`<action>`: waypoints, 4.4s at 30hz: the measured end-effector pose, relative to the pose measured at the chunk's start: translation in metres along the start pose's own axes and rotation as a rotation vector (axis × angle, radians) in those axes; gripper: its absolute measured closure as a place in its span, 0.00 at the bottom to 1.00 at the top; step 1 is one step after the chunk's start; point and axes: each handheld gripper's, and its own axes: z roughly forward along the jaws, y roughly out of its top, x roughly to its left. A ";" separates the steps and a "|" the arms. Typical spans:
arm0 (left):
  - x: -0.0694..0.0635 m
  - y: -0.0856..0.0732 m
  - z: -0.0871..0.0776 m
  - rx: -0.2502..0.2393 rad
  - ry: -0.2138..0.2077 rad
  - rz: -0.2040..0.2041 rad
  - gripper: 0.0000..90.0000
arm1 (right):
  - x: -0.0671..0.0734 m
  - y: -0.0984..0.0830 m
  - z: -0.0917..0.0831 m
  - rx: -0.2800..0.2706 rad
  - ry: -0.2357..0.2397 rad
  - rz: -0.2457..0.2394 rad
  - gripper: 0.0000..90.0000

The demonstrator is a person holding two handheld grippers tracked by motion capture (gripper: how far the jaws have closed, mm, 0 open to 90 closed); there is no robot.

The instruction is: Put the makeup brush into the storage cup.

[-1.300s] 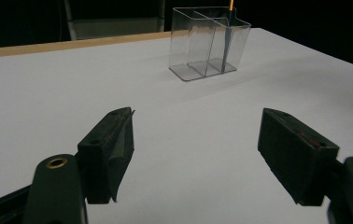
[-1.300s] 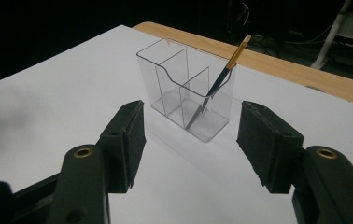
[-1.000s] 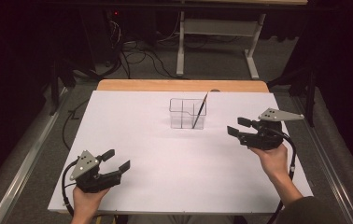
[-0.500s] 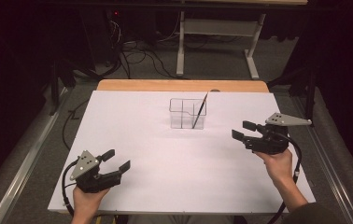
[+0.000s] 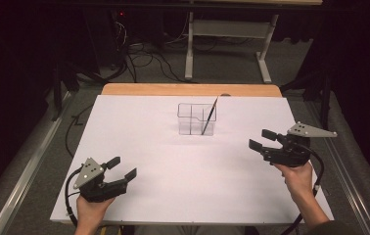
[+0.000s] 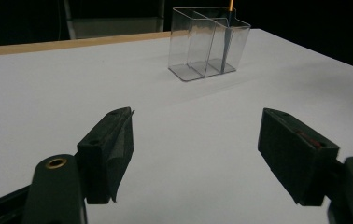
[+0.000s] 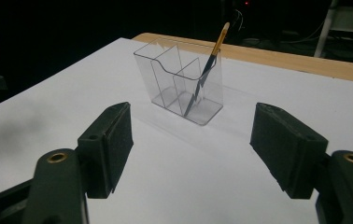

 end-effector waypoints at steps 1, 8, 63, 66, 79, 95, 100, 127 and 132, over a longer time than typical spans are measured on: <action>0.000 0.000 0.000 0.001 0.001 0.002 0.30 | 0.000 -0.001 -0.001 -0.004 0.002 -0.003 0.35; 0.000 0.000 0.000 0.000 0.003 0.000 0.30 | 0.004 -0.005 -0.007 -0.009 0.015 -0.005 0.33; 0.000 -0.001 0.001 0.008 -0.001 -0.001 0.29 | 0.022 -0.049 -0.031 -0.023 -0.012 -0.029 0.32; 0.000 -0.001 0.001 0.009 0.000 -0.002 0.29 | 0.021 -0.052 -0.030 -0.018 -0.014 -0.027 0.32; 0.000 -0.001 0.001 0.010 -0.001 -0.001 0.29 | 0.018 -0.060 -0.025 -0.002 -0.023 -0.017 0.32; 0.000 -0.001 0.001 0.009 -0.001 -0.001 0.29 | 0.015 -0.067 -0.019 0.016 -0.036 -0.008 0.33; -0.001 -0.001 0.001 0.009 -0.002 0.000 0.29 | 0.014 -0.068 -0.018 0.015 -0.043 -0.002 0.33; -0.001 -0.001 0.002 0.017 -0.003 0.004 0.29 | 0.008 -0.080 -0.012 0.014 -0.112 -0.015 0.35; -0.001 -0.001 0.002 0.017 -0.002 0.003 0.29 | 0.006 -0.082 -0.011 0.013 -0.118 -0.011 0.35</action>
